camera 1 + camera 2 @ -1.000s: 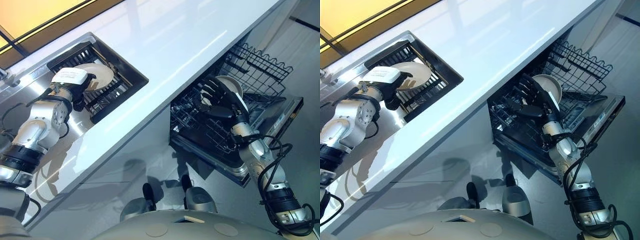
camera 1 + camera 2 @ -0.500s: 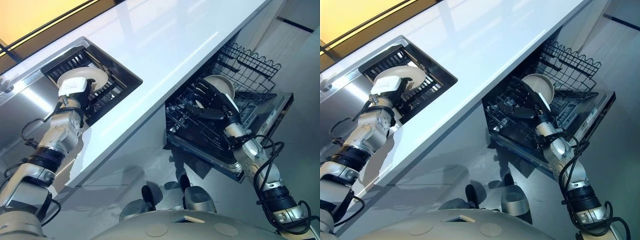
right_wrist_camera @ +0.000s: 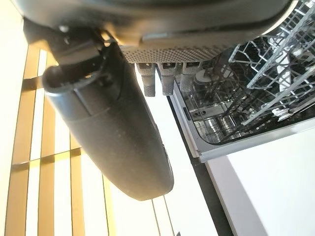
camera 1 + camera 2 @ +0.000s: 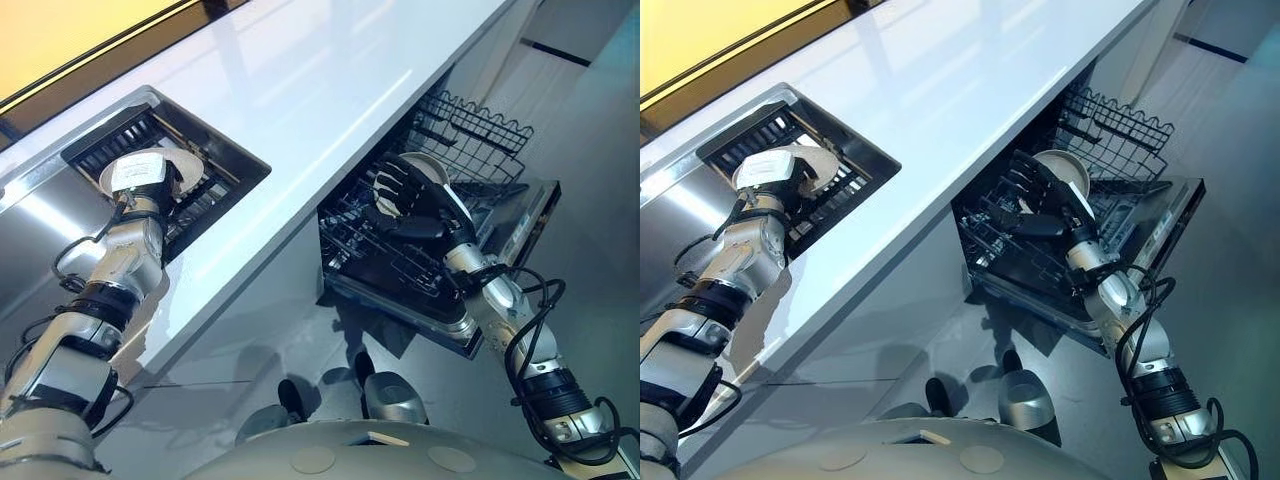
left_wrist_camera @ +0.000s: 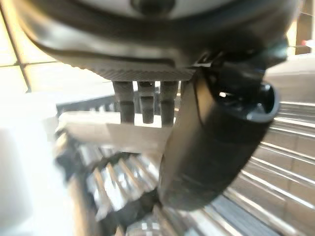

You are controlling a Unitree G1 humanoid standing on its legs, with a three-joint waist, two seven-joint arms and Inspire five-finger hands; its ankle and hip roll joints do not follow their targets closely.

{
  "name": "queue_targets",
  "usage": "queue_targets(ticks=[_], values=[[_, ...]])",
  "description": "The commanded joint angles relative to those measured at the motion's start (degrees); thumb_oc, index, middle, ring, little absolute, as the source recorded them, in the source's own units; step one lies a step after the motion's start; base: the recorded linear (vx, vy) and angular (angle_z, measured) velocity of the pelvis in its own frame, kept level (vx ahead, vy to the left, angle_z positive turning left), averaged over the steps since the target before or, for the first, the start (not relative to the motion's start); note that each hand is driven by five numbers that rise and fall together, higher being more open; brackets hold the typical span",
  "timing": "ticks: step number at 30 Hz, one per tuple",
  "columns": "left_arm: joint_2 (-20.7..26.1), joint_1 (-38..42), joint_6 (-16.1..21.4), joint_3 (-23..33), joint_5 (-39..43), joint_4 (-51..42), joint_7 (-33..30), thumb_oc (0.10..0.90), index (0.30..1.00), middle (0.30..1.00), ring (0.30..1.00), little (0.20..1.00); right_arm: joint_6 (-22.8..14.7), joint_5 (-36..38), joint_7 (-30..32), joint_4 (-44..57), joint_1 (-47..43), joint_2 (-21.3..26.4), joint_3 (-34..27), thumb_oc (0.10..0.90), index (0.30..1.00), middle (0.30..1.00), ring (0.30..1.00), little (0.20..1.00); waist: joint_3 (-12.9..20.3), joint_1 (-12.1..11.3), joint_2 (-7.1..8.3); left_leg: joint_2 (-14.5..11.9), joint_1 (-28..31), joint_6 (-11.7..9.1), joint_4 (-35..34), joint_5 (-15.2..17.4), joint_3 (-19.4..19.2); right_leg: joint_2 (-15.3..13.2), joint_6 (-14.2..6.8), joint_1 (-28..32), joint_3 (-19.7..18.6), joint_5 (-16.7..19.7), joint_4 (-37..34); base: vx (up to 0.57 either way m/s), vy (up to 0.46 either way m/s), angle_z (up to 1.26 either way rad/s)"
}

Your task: Pick up plates and place into dishwasher.

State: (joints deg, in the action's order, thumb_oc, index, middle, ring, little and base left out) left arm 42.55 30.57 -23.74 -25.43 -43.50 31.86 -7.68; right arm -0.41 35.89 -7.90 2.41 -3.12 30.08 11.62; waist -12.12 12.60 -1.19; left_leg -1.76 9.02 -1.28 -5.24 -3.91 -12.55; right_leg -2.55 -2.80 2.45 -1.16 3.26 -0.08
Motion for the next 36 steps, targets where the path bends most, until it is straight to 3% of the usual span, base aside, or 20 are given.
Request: queue_targets(ticks=[1,10,15,18,21,24,27,33,36], values=[[1.13,3.86,-0.82,-3.88,-6.33,6.00,0.28,0.100,0.300,0.300,0.300,0.200,-5.92,1.50,-2.42,2.97,-7.12,-0.97,-1.39,0.800,0.900,0.900,0.900,0.900,2.88,0.50,-0.13,6.22,-1.79,5.37,3.48,7.54,-0.02,2.75,-3.75,-3.11,3.28,-5.44,6.91,0.01,0.003,-0.05],[8.40,6.36,-2.75,-6.20,-11.46,3.84,-0.93,0.100,0.300,0.300,0.300,0.200,-6.40,2.59,-1.64,2.47,-7.68,0.07,-0.60,0.800,0.900,0.900,0.900,0.900,2.81,0.08,-0.70,6.05,-2.25,4.83,3.87,7.40,-0.10,2.62,-3.58,-3.00,3.63,-5.40,6.77,0.00,0.004,-0.06],[11.37,7.37,-2.52,-5.70,-7.90,2.51,-1.14,0.100,0.300,0.300,0.300,0.200,-7.09,2.84,-0.91,2.85,-8.29,0.56,-0.77,0.800,0.900,0.900,0.900,0.900,3.01,-0.37,-1.20,6.14,-2.31,4.73,3.73,7.20,0.52,2.78,-3.32,-2.68,3.75,-5.58,6.66,0.00,0.000,0.00],[12.43,6.83,-1.28,-3.77,0.32,1.20,-5.34,0.100,0.300,0.300,0.300,0.200,-11.09,0.39,3.64,3.78,-9.17,0.97,-1.48,0.800,0.900,0.900,0.900,0.900,3.33,-0.96,-1.45,6.20,-2.20,4.56,3.57,7.09,1.13,2.90,-3.17,-2.22,3.80,-5.65,6.31,0.00,0.000,0.00],[12.79,4.86,1.53,0.61,8.87,-1.30,-10.95,0.100,0.300,0.300,0.300,0.200,-16.56,-9.68,15.05,6.73,-10.96,1.66,-3.99,0.800,0.900,0.900,0.900,0.900,3.35,-1.48,-1.66,6.18,-2.04,4.45,3.46,7.17,1.61,3.14,-3.06,-1.88,3.65,-5.79,6.09,0.00,0.000,0.00],[13.06,0.70,5.64,10.30,14.28,-8.67,-15.02,0.100,0.300,0.300,0.300,0.200,-18.16,-20.63,23.52,10.44,-13.14,3.33,-9.85,0.800,0.900,0.900,0.900,0.900,3.44,-2.54,-2.10,6.34,-1.85,4.61,3.34,7.48,2.64,3.36,-2.83,-1.54,3.40,-6.17,5.99,0.00,0.010,-0.01],[13.53,-0.99,7.94,15.89,16.43,-14.05,-16.65,0.100,0.300,0.300,0.300,0.200,-18.76,-22.82,24.25,11.99,-14.24,5.22,-12.88,0.800,0.900,0.900,0.900,0.900,3.65,-3.16,-2.18,6.36,-1.77,4.50,3.32,7.50,3.35,3.44,-2.69,-1.16,3.44,-6.47,5.90,0.00,0.000,0.00],[13.63,-6.25,17.55,28.29,19.45,-29.26,-22.73,0.100,0.300,0.300,0.300,0.200,-17.50,-25.75,22.01,14.51,-15.63,8.31,-16.78,0.800,0.900,0.900,0.900,0.900,4.72,-5.29,-1.78,6.06,-1.75,3.63,3.28,7.22,5.17,3.54,-2.20,-0.20,3.93,-7.25,5.68,-0.01,-0.013,0.06],[12.35,-9.27,21.65,31.35,19.90,-34.34,-24.59,0.100,0.300,0.300,0.300,0.200,-16.91,-26.41,19.82,15.89,-15.13,8.49,-17.23,0.800,0.900,0.900,0.900,0.900,5.17,-5.92,-1.62,5.92,-1.74,3.37,3.14,7.07,5.80,3.62,-2.02,0.04,4.03,-7.46,5.62,-0.04,-0.021,0.12]])
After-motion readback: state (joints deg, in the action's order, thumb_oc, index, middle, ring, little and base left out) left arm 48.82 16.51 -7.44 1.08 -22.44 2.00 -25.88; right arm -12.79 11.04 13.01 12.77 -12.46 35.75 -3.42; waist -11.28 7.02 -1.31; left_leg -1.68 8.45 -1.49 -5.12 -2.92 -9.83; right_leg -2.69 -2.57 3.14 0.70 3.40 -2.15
